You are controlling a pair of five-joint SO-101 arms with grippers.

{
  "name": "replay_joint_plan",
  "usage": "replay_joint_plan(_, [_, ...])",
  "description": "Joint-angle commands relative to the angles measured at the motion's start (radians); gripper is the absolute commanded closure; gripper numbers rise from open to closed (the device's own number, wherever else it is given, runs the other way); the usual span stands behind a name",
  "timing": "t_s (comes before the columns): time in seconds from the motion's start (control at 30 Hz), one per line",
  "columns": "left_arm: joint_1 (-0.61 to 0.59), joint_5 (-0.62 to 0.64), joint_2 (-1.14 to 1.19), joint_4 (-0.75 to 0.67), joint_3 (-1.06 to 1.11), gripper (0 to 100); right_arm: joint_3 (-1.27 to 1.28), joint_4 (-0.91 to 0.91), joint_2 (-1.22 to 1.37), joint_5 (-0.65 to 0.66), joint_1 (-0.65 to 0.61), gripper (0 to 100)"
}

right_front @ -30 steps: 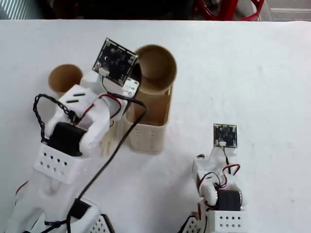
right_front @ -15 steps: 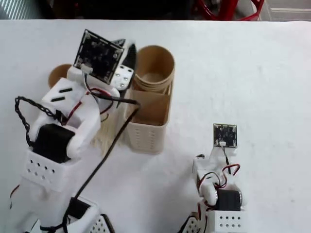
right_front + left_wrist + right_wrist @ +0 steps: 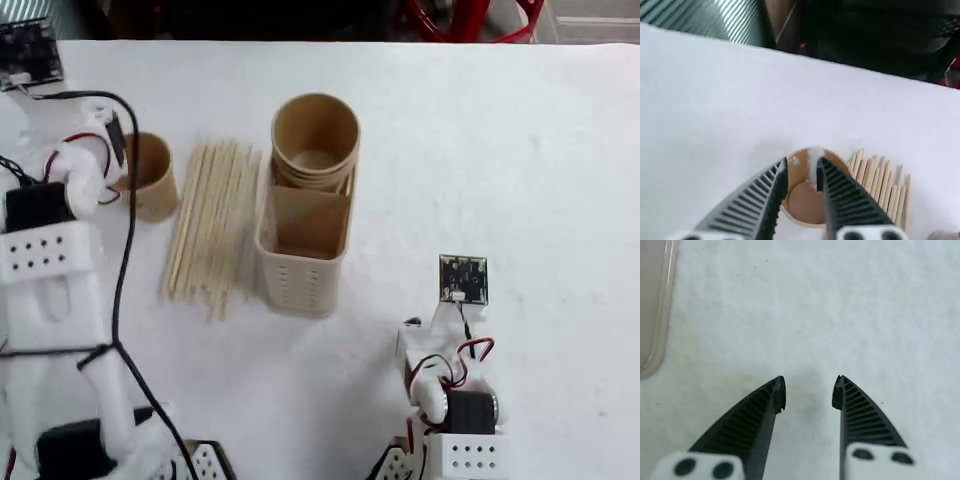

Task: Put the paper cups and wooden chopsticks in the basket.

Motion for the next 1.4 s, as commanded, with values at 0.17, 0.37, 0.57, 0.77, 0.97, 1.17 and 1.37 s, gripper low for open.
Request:
replay_joint_plan(0.17, [-0.019,0.057,0.16,0.009,-0.018,83,0.009,0.007,-0.008,0.008,-0.004,83.9])
replay_joint_plan(0.37, [-0.027,0.057,0.223,0.008,-0.015,83,0.009,0.007,-0.008,0.008,-0.004,83.9])
replay_joint_plan(0.57, [-0.082,0.058,0.236,0.008,-0.015,83,0.009,0.007,-0.008,0.008,-0.004,83.9])
replay_joint_plan(0.77, [-0.108,0.051,0.237,0.014,-0.011,82,0.009,0.007,-0.008,0.008,-0.004,83.9])
replay_joint_plan(0.97, [-0.101,0.051,0.239,-0.026,0.034,82,0.009,0.007,-0.008,0.008,-0.004,83.9])
replay_joint_plan(1.17, [-0.088,-0.005,0.239,-0.146,0.133,83,0.009,0.007,-0.008,0.008,-0.004,83.9])
replay_joint_plan(1.37, [-0.059,-0.012,0.239,-0.247,0.242,83,0.009,0.007,-0.008,0.008,-0.005,83.9])
